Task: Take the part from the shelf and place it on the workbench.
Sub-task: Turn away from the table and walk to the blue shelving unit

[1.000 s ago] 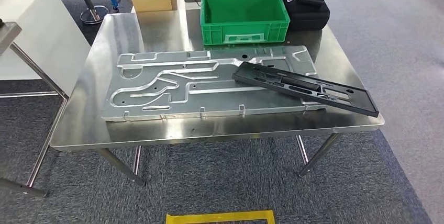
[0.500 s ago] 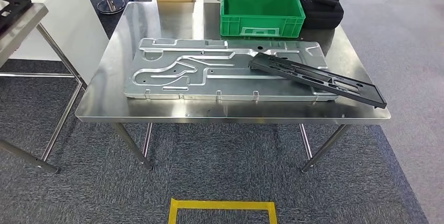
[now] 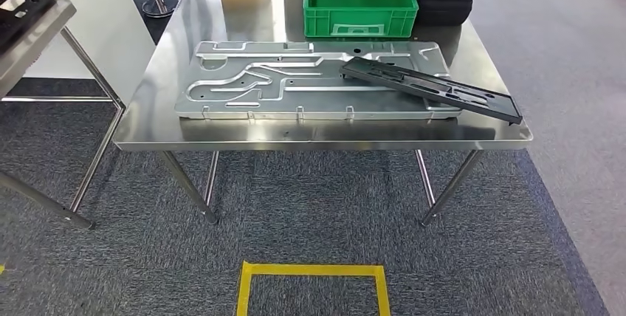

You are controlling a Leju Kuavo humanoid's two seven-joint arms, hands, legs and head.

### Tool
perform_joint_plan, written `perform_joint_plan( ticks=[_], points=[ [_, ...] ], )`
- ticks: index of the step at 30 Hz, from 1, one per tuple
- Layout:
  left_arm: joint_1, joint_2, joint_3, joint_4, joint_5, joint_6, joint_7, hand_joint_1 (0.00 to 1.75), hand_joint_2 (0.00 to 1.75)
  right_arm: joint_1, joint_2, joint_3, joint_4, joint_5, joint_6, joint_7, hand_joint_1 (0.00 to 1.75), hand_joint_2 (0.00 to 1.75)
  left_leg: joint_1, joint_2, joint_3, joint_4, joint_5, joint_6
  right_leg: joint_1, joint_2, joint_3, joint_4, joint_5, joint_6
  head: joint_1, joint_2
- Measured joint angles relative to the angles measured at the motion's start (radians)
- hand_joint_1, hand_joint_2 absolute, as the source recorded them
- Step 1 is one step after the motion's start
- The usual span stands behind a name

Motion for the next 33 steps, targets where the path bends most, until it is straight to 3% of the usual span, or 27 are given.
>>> perform_joint_plan(
  ticks=[2, 3, 4, 5, 7, 9, 11, 13, 14, 16, 18, 19, 20, 22, 24, 26, 28, 29, 30, 32, 33],
  points=[
    [0.000, 0.000, -0.008, 0.000, -0.004, -0.010, 0.011, 0.00, 0.00, 0.000, 0.007, -0.011, 0.002, -0.014, 0.034, 0.055, 0.00, 0.00, 0.002, 0.000, -0.038, 0.129, -0.099, -0.005, 0.004, -0.005, -0.028, 0.003, 0.020, -0.007, -0.001, 0.000],
    [-0.001, 0.000, -0.012, 0.000, -0.005, -0.016, 0.019, 0.00, 0.00, 0.000, 0.011, -0.018, 0.003, -0.022, 0.054, 0.086, 0.00, 0.00, 0.002, 0.000, -0.048, 0.187, -0.124, -0.007, 0.006, -0.007, -0.044, 0.006, 0.030, -0.006, -0.001, 0.000],
    [-0.001, -0.001, -0.018, 0.000, -0.006, -0.021, 0.028, 0.00, 0.00, -0.001, 0.016, -0.025, 0.003, -0.030, 0.074, 0.112, 0.00, 0.00, 0.002, 0.000, -0.044, 0.218, -0.124, -0.008, 0.007, -0.008, -0.060, 0.010, 0.039, -0.006, -0.001, 0.000],
    [-0.002, -0.001, -0.022, 0.000, -0.006, -0.025, 0.036, 0.00, 0.00, -0.001, 0.022, -0.033, 0.004, -0.037, 0.091, 0.133, 0.00, 0.00, 0.002, 0.001, -0.022, 0.212, -0.104, -0.008, 0.008, -0.009, -0.076, 0.015, 0.047, -0.004, -0.001, 0.000],
    [-0.002, -0.002, -0.029, 0.000, -0.006, -0.030, 0.047, 0.00, 0.00, -0.003, 0.033, -0.047, 0.004, -0.047, 0.112, 0.152, 0.00, 0.00, 0.002, 0.001, 0.072, 0.097, -0.056, -0.003, 0.008, -0.010, -0.105, 0.031, 0.059, 0.001, -0.001, 0.000],
    [-0.005, -0.002, -0.033, 0.000, -0.005, -0.031, 0.051, 0.00, 0.00, -0.005, 0.041, -0.057, 0.004, -0.052, 0.121, 0.156, 0.00, 0.00, -0.003, 0.001, 0.162, -0.039, -0.056, 0.007, 0.009, -0.010, -0.124, 0.045, 0.069, 0.010, -0.001, 0.000],
    [-0.008, -0.002, -0.037, 0.000, -0.003, -0.032, 0.054, 0.00, 0.00, -0.007, 0.045, -0.063, 0.005, -0.053, 0.126, 0.158, 0.00, 0.00, -0.009, 0.001, 0.184, -0.086, -0.067, 0.019, 0.009, -0.011, -0.130, 0.050, 0.081, 0.022, -0.001, 0.000],
    [-0.008, -0.005, -0.040, 0.000, 0.001, -0.032, 0.062, 0.00, 0.00, -0.008, 0.047, -0.070, 0.005, -0.051, 0.131, 0.163, 0.00, 0.00, -0.007, 0.003, 0.171, -0.088, -0.051, 0.035, 0.007, -0.009, -0.136, 0.052, 0.085, 0.035, -0.003, 0.000],
    [-0.008, -0.008, -0.042, 0.000, 0.004, -0.032, 0.066, 0.00, 0.00, -0.008, 0.048, -0.072, 0.006, -0.049, 0.131, 0.166, 0.00, 0.00, -0.005, 0.005, 0.162, -0.091, -0.040, 0.043, 0.006, -0.006, -0.144, 0.067, 0.065, 0.042, -0.003, 0.000],
    [-0.008, -0.013, -0.043, 0.000, 0.008, -0.032, 0.072, 0.00, 0.00, -0.009, 0.048, -0.078, 0.006, -0.044, 0.131, 0.168, 0.00, 0.00, -0.003, 0.008, 0.137, -0.093, -0.017, 0.054, 0.003, 0.000, -0.179, 0.155, -0.022, 0.052, -0.002, 0.000],
    [-0.007, -0.015, -0.044, 0.000, 0.009, -0.032, 0.075, 0.00, 0.00, -0.009, 0.048, -0.081, 0.006, -0.041, 0.130, 0.165, 0.00, 0.00, -0.004, 0.008, 0.108, -0.090, 0.004, 0.056, 0.001, 0.002, -0.214, 0.281, -0.101, 0.059, -0.002, 0.000],
    [-0.006, -0.016, -0.044, 0.000, 0.010, -0.032, 0.076, 0.00, 0.00, -0.009, 0.048, -0.083, 0.006, -0.040, 0.130, 0.161, 0.00, 0.00, -0.004, 0.008, 0.093, -0.088, 0.015, 0.054, -0.001, 0.003, -0.215, 0.319, -0.108, 0.061, -0.003, 0.000],
    [-0.006, -0.018, -0.045, 0.000, 0.010, -0.032, 0.077, 0.00, 0.00, -0.009, 0.048, -0.084, 0.006, -0.038, 0.131, 0.158, 0.00, 0.00, -0.004, 0.008, 0.078, -0.084, 0.024, 0.052, -0.002, 0.003, -0.198, 0.321, -0.095, 0.062, -0.003, 0.000],
    [-0.007, -0.021, -0.047, 0.000, 0.010, -0.032, 0.079, 0.00, 0.00, -0.011, 0.047, -0.086, 0.006, -0.037, 0.131, 0.152, 0.00, 0.00, -0.003, 0.007, 0.053, -0.076, 0.039, 0.047, -0.003, 0.003, -0.109, 0.218, -0.044, 0.058, -0.003, 0.000],
    [-0.007, -0.024, -0.048, 0.000, 0.011, -0.032, 0.080, 0.00, 0.00, -0.015, 0.047, -0.087, 0.006, -0.036, 0.131, 0.150, 0.00, 0.00, -0.006, 0.007, 0.037, -0.070, 0.053, 0.037, 0.001, 0.006, -0.010, 0.072, -0.031, 0.049, -0.003, 0.000],
    [-0.008, -0.025, -0.049, 0.000, 0.012, -0.032, 0.080, 0.00, 0.00, -0.017, 0.046, -0.088, 0.006, -0.035, 0.132, 0.150, 0.00, 0.00, -0.007, 0.007, 0.030, -0.069, 0.067, 0.025, 0.007, 0.008, 0.023, 0.009, -0.038, 0.037, -0.002, 0.000],
    [-0.008, -0.025, -0.051, 0.000, 0.012, -0.032, 0.081, 0.00, 0.00, -0.018, 0.046, -0.089, 0.006, -0.031, 0.133, 0.150, 0.00, 0.00, -0.005, 0.006, 0.027, -0.068, 0.074, 0.013, 0.006, 0.005, 0.013, 0.005, -0.024, 0.022, -0.001, 0.000],
    [-0.007, -0.025, -0.051, 0.000, 0.012, -0.032, 0.082, 0.00, 0.00, -0.018, 0.046, -0.089, 0.006, -0.028, 0.133, 0.150, 0.00, 0.00, -0.004, 0.006, 0.020, -0.054, 0.055, 0.008, 0.005, 0.002, 0.005, 0.003, -0.014, 0.012, -0.001, 0.000],
    [-0.006, -0.025, -0.052, 0.000, 0.012, -0.032, 0.082, 0.00, 0.00, -0.019, 0.046, -0.089, 0.006, -0.025, 0.134, 0.150, 0.00, 0.00, -0.002, 0.005, 0.007, -0.021, 0.018, 0.004, 0.004, -0.001, -0.005, 0.001, -0.003, 0.003, -0.002, 0.000],
    [-0.005, -0.025, -0.052, 0.000, 0.015, -0.033, 0.082, 0.00, 0.00, -0.019, 0.045, -0.089, 0.006, -0.017, 0.139, 0.150, 0.00, 0.00, 0.001, 0.004, -0.030, 0.098, -0.087, -0.003, 0.006, -0.004, -0.033, 0.001, 0.019, -0.007, -0.003, 0.000],
    [-0.005, -0.026, -0.053, 0.000, 0.017, -0.033, 0.082, 0.00, 0.00, -0.019, 0.045, -0.089, 0.006, -0.013, 0.142, 0.150, 0.00, 0.00, 0.002, 0.004, -0.044, 0.163, -0.123, -0.005, 0.008, -0.005, -0.048, 0.003, 0.030, -0.008, -0.003, 0.000]
  ],
)
